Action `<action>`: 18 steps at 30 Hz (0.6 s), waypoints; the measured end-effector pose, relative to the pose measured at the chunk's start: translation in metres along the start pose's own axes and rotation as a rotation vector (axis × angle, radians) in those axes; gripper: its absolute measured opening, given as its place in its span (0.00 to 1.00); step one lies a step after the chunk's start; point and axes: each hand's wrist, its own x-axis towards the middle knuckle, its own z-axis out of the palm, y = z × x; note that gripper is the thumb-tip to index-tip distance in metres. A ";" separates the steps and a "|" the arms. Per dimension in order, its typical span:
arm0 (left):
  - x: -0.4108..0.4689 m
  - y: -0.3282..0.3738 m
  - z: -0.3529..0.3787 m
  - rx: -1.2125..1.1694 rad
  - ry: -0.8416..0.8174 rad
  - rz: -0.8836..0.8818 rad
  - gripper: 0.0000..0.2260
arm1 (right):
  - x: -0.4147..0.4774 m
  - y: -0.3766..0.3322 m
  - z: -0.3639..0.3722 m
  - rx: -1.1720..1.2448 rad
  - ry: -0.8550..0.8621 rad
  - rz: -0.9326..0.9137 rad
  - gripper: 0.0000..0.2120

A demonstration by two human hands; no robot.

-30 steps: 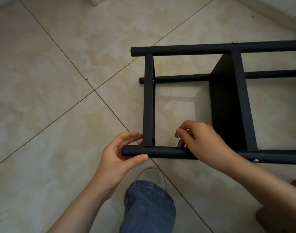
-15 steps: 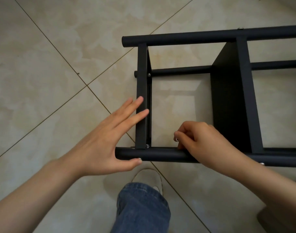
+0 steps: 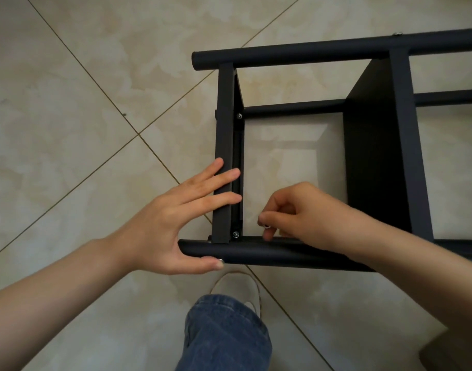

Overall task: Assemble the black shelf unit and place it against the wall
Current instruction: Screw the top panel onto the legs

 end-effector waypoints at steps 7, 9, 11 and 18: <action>0.001 0.000 0.002 -0.034 0.007 -0.021 0.35 | 0.031 -0.017 -0.001 0.116 -0.205 0.005 0.03; 0.000 0.001 0.002 -0.030 0.005 -0.022 0.36 | 0.036 -0.015 0.006 0.160 -0.228 0.015 0.05; 0.000 0.001 0.002 -0.025 0.005 -0.020 0.37 | 0.037 -0.013 0.013 0.196 -0.259 0.036 0.04; 0.001 0.002 0.003 -0.020 0.002 -0.027 0.37 | 0.038 -0.011 0.015 0.235 -0.318 0.034 0.04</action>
